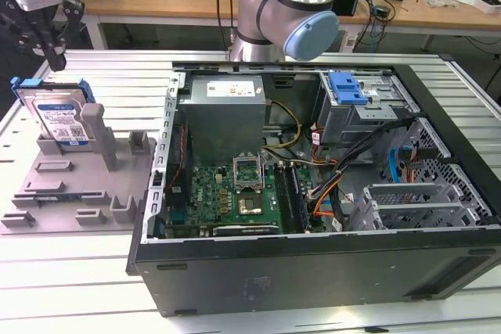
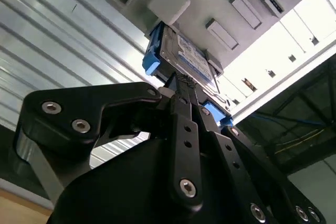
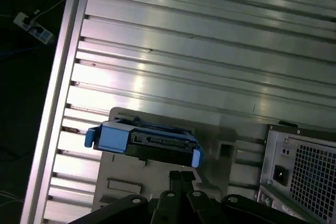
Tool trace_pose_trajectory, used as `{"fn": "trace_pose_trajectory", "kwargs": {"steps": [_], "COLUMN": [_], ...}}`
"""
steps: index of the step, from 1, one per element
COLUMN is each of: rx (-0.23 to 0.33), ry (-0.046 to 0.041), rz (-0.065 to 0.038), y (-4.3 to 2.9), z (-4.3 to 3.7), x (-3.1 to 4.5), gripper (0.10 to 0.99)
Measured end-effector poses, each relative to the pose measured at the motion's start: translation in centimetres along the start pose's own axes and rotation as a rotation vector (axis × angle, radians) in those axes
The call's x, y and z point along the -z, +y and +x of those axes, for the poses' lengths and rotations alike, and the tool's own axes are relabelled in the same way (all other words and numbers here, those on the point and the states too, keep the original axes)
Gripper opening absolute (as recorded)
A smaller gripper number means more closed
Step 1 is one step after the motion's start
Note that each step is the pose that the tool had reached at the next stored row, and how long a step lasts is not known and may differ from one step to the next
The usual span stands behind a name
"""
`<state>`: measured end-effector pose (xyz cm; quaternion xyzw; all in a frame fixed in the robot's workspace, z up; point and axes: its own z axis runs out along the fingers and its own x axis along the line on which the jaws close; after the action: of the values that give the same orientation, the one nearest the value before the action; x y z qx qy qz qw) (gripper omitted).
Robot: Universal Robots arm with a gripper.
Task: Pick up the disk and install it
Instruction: 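Pick up the disk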
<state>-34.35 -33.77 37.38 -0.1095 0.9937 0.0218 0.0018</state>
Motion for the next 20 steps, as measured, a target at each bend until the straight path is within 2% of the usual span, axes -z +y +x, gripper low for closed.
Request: {"fn": "trace_pose_trajectory", "kwargs": {"steps": [2, 4, 5, 8, 9, 10, 12, 17, 20], "rx": [0.043, 0.094, 0.113, 0.177, 0.195, 0.225, 0.257, 0.413, 0.473], "ry": [0.0017, 0.004, 0.0048, 0.0076, 0.0084, 0.0095, 0.0109, 0.0177, 0.0204], "rz": [0.0, -0.001, -0.001, -0.002, -0.002, -0.002, -0.002, -0.003, -0.004], "y": [-0.01, -0.01, -0.01, -0.01, -0.02, -0.01, -0.01, 0.01, 0.02], "z": [0.0, 0.0, 0.0, 0.0, 0.0, 0.0, 0.0, -0.01, -0.01], "x": [-0.07, -0.18, -0.21, -0.32, -0.34, -0.35, -0.36, -0.4, -0.42], "gripper": [0.114, 0.235, 0.235, 0.416, 0.416, 0.482, 0.482, 0.482, 0.482]}}
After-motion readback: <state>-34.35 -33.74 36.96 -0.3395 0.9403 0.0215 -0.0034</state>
